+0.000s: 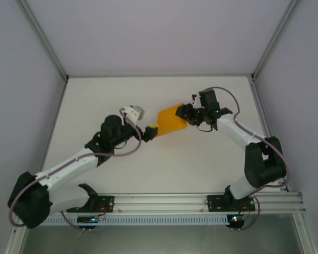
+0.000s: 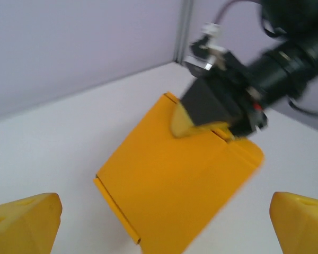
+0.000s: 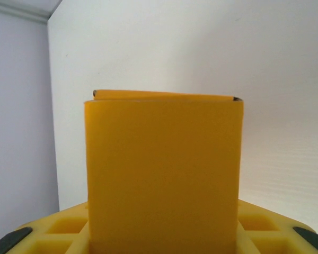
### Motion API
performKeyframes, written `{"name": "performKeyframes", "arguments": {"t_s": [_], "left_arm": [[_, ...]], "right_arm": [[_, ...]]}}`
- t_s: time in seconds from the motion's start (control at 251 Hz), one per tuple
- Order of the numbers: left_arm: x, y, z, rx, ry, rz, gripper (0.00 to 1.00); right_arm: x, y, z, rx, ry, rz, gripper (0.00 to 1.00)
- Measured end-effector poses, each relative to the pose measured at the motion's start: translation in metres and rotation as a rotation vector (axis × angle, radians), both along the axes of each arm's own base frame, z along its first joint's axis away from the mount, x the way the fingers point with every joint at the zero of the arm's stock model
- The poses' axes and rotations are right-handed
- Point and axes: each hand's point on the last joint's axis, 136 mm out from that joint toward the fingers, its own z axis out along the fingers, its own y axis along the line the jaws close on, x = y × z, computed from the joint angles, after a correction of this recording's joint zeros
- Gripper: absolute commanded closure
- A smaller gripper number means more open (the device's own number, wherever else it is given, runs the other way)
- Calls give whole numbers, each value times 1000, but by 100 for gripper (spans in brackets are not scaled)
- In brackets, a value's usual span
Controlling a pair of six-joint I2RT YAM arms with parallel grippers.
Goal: Assemble paper box
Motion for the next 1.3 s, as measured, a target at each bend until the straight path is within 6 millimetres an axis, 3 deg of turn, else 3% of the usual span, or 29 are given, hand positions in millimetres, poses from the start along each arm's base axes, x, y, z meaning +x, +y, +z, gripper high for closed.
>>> {"name": "performKeyframes", "arguments": {"t_s": [0.251, 0.487, 0.93, 1.297], "left_arm": [[-21, -22, -34, 342, -247, -50, 0], [-6, -37, -74, 579, -362, -36, 0], [27, -59, -54, 602, -545, 60, 0], [33, -58, -55, 665, -597, 74, 23]], "right_arm": [[-1, -35, 43, 71, 52, -137, 58], [-9, -32, 53, 165, 138, -153, 58], [-27, -11, 45, 253, 261, -127, 58], [-33, -3, 49, 286, 290, -95, 55]]}}
